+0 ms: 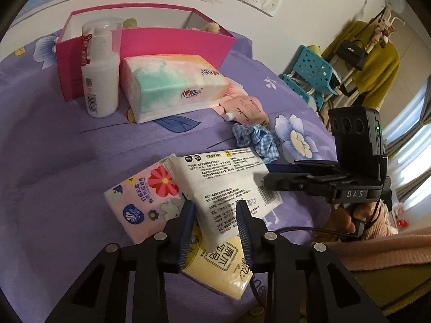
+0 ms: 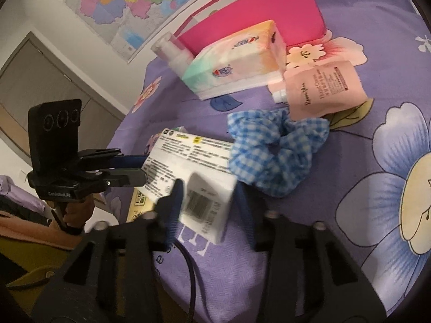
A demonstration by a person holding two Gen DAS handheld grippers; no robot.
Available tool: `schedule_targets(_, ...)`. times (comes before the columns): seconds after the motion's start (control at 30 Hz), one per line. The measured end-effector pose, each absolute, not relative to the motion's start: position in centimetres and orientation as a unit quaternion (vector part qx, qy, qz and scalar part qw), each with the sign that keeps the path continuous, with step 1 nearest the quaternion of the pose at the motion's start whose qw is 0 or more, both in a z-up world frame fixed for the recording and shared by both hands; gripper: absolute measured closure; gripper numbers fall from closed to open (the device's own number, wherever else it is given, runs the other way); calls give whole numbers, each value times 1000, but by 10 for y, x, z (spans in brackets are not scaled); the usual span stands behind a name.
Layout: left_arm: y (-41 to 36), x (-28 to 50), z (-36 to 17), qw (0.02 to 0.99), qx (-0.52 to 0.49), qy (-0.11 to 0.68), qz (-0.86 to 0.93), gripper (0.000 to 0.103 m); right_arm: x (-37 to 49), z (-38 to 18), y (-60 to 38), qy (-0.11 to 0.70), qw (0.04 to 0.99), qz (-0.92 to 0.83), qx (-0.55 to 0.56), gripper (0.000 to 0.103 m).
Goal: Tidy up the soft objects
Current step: 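Grasp the white barcode packet with the left gripper and lift it, then carry the white packet into the pink box and release it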
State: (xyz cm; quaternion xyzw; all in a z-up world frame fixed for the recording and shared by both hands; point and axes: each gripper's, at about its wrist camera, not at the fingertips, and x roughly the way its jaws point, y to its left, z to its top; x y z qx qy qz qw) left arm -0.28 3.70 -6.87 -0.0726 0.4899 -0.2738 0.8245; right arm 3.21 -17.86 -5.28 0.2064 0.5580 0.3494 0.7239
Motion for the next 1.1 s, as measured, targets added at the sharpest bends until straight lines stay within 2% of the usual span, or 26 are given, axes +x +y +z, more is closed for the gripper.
schedule_targets(0.1, 39, -3, -68, 826, -76, 490, -269, 72, 32, -46, -178, 550, 731, 349, 202, 71)
schedule_targets(0.63, 47, 4, -15, 867, -70, 415, -268, 72, 56, 9, -173, 489, 774, 364, 173, 71)
schedule_targets(1.1, 38, 79, 41, 902, -45, 355, -241, 72, 139, 49, -178, 425, 828, 336, 143, 71)
